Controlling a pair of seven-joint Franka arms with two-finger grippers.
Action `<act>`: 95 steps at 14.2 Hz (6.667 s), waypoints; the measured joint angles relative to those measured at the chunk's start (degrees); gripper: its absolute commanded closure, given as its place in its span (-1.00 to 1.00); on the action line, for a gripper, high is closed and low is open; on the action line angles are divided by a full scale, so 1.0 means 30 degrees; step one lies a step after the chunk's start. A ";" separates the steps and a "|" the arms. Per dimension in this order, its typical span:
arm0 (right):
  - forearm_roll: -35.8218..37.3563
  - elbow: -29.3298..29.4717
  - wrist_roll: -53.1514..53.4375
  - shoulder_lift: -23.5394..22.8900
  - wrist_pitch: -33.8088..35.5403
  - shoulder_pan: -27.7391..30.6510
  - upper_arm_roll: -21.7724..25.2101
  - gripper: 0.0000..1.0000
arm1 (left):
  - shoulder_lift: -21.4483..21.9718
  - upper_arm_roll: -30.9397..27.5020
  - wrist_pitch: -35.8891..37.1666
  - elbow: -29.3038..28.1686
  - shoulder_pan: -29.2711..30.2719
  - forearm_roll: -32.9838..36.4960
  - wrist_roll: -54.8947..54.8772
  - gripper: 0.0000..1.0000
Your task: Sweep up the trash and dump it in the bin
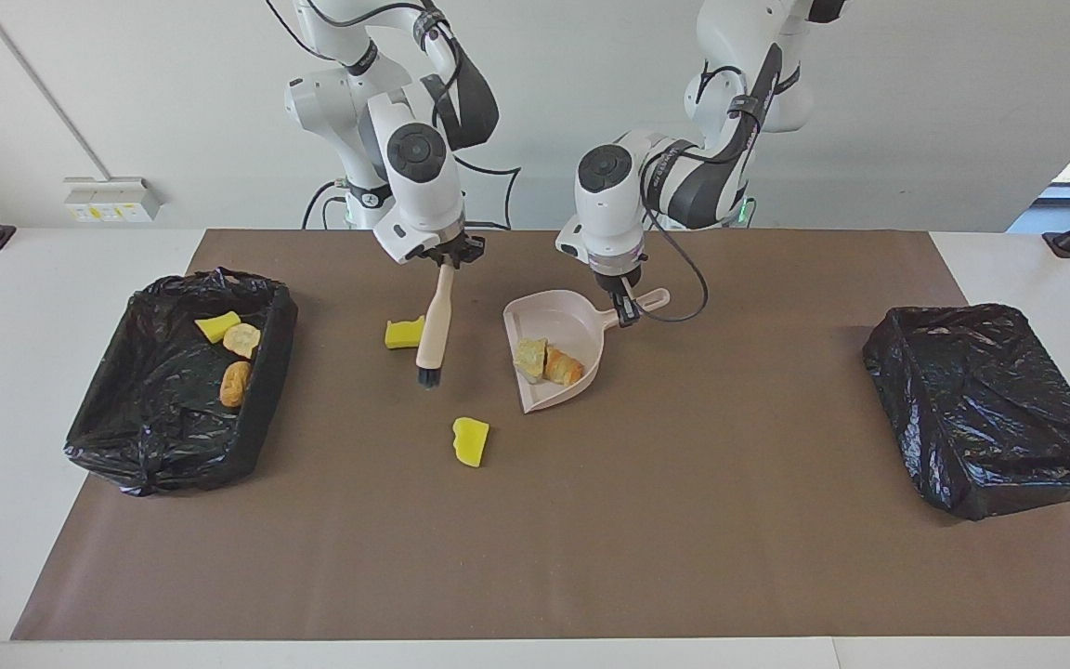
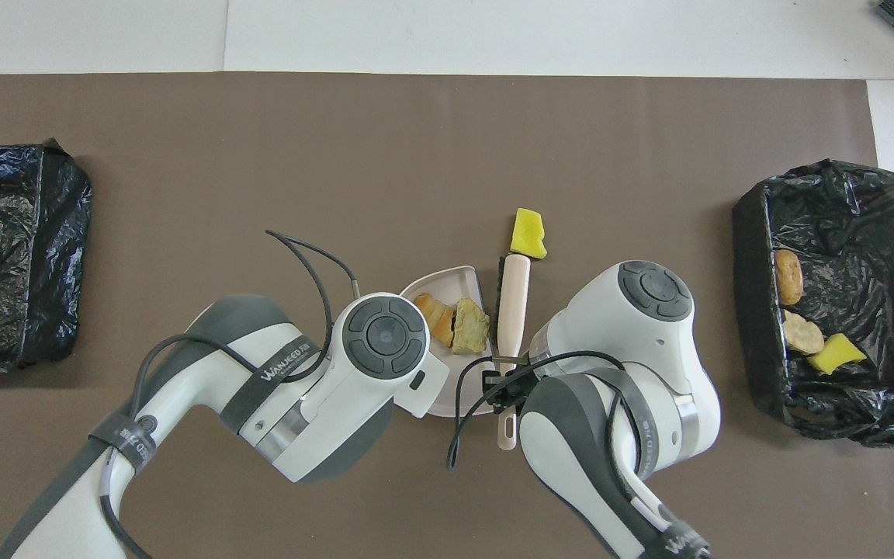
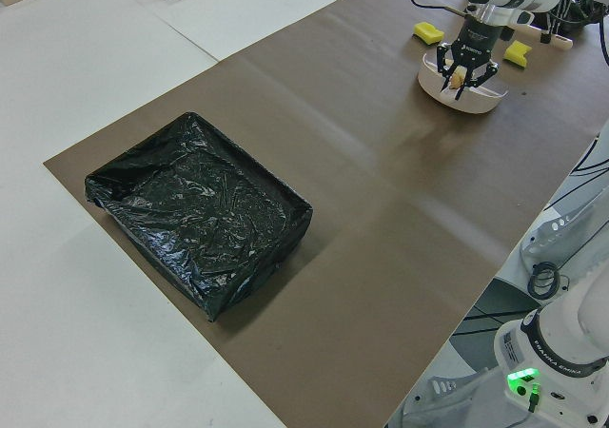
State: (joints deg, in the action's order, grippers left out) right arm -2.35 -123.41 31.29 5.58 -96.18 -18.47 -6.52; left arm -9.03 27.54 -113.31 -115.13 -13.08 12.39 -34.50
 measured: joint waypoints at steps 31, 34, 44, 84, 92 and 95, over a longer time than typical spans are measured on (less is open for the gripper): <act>-1.1323 -0.3386 -0.3851 -0.0421 -0.5770 -0.2672 -0.0026 1.00 | 0.0531 -0.0053 0.0236 -0.0793 -0.0014 0.0000 0.0463 1.00; -0.6152 -0.2280 -0.3903 0.0074 -0.3185 -0.2243 0.0087 1.00 | 0.0530 -0.0100 0.0236 -0.0800 0.0000 -0.0005 0.0475 1.00; 0.7704 0.4494 -1.0845 -0.5124 -0.2118 0.1923 0.0129 1.00 | -0.0353 -0.1057 0.0352 0.1055 0.0043 -0.0022 0.2830 1.00; -0.0172 0.4553 -0.7613 -0.6517 -0.0830 0.0933 -0.1972 1.00 | 0.0832 -0.5959 0.0900 0.1189 0.0329 -0.1702 -0.9806 1.00; -0.4994 0.5267 0.0093 -0.5752 0.0926 -0.1067 -0.2370 1.00 | 0.2837 -1.4854 0.0902 0.0828 0.0504 -0.4286 -1.7039 1.00; -0.6590 0.5071 0.0882 -0.5482 0.0923 -0.2584 -0.2430 1.00 | 0.2815 -1.8386 0.0920 0.1389 0.0511 -0.5965 -1.9904 1.00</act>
State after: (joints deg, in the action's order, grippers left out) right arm -22.12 -108.20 33.93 -10.87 -93.41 -26.22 -13.81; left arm -0.58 -27.62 -110.55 -110.96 -11.55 -5.51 -94.21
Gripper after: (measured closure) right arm 0.731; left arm 0.674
